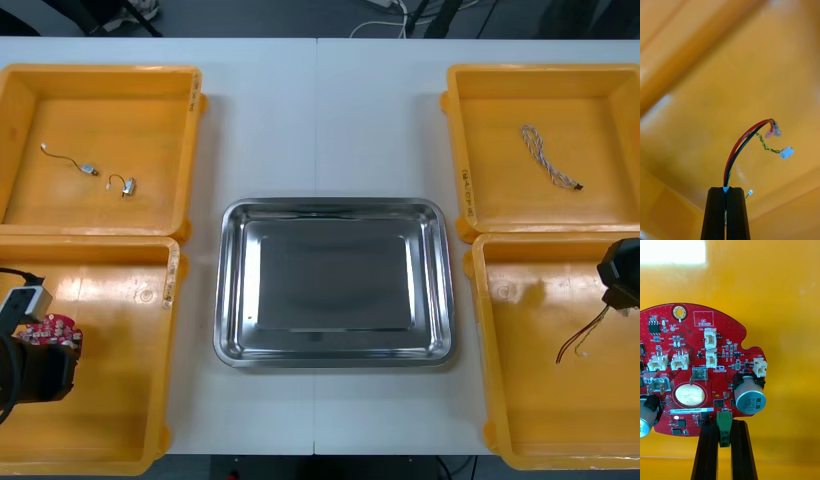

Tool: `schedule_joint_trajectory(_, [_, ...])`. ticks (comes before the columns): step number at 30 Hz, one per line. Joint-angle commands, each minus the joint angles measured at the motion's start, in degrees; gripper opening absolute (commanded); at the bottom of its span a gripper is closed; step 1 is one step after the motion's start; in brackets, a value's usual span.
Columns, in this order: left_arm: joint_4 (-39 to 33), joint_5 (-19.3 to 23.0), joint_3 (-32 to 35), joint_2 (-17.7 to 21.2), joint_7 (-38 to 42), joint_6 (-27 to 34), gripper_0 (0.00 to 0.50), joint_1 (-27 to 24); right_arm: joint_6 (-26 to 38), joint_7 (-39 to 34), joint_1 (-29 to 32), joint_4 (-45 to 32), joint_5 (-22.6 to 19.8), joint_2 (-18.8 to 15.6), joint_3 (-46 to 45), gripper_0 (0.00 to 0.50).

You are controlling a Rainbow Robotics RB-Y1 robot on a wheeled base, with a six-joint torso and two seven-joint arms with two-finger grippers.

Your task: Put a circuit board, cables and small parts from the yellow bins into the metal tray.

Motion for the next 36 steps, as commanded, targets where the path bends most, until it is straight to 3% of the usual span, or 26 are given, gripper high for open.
schedule_joint_trajectory(1, [-3.67,1.08,3.64,-0.72,-3.25,4.29,0.000,-3.92,0.38,3.22,-2.08,-4.02,-1.57,-3.55,-2.65,0.000])
schedule_joint_trajectory(12, [-8.86,0.73,6.45,-0.72,-1.23,17.88,0.000,-12.89,0.38,6.73,-2.26,-5.08,-8.69,-8.73,-5.37,0.000])
schedule_joint_trajectory(18, [-10.62,0.47,5.75,-0.63,0.27,17.88,0.000,-17.37,0.38,8.93,-4.80,-4.99,-12.82,-13.39,-1.77,0.000])
schedule_joint_trajectory(22, [-10.70,0.03,3.91,-0.55,1.67,17.88,0.000,-19.65,0.38,15.00,-7.35,-4.99,-13.79,-15.41,1.05,0.000])
schedule_joint_trajectory(36, [-10.62,-1.47,-8.05,-0.55,12.92,17.88,0.000,-27.83,0.06,33.80,-14.47,-2.00,-14.49,-16.47,7.46,0.000])
